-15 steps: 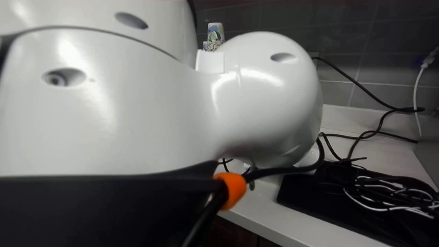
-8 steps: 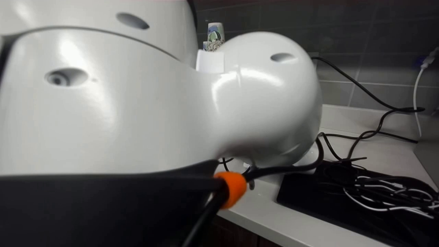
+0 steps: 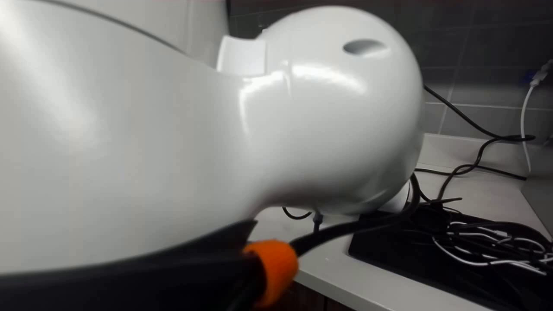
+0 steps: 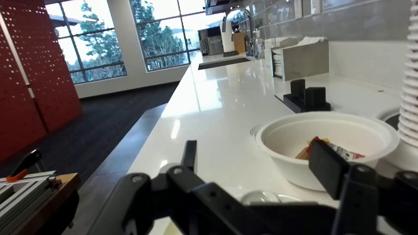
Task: Put the teacup upside down on the plate
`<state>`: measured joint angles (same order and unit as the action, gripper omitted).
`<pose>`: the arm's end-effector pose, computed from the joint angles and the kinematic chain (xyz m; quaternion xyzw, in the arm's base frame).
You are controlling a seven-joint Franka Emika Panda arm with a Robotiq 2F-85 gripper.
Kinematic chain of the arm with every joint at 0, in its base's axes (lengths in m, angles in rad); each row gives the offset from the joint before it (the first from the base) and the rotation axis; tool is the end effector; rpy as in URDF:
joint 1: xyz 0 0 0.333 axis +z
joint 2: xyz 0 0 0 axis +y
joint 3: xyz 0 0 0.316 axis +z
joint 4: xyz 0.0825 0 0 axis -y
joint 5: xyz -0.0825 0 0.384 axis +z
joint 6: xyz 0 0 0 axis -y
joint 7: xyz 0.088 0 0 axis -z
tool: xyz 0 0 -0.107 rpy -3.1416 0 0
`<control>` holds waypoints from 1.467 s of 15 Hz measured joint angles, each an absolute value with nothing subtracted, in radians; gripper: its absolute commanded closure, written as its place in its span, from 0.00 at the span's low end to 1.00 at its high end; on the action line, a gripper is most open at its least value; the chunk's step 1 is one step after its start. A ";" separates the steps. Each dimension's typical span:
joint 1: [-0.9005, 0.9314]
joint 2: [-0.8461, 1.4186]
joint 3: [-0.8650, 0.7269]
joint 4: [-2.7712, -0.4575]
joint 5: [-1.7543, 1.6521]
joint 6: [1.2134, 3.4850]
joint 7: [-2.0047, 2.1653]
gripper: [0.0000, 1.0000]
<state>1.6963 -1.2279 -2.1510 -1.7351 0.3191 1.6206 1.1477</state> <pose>0.5125 -0.2406 0.1490 -0.4690 0.5366 0.5472 0.4389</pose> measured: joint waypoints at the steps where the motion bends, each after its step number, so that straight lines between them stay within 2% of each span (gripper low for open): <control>1: 1.675 -1.219 -2.133 -1.747 0.312 1.598 1.137 0.00; 5: 1.620 -1.127 -2.071 -1.791 0.220 1.536 1.116 0.00; 17: 1.601 -0.779 -1.938 -2.022 0.032 1.549 1.035 0.00; 22: 1.500 -0.606 -1.851 -2.118 -0.047 1.508 0.923 0.00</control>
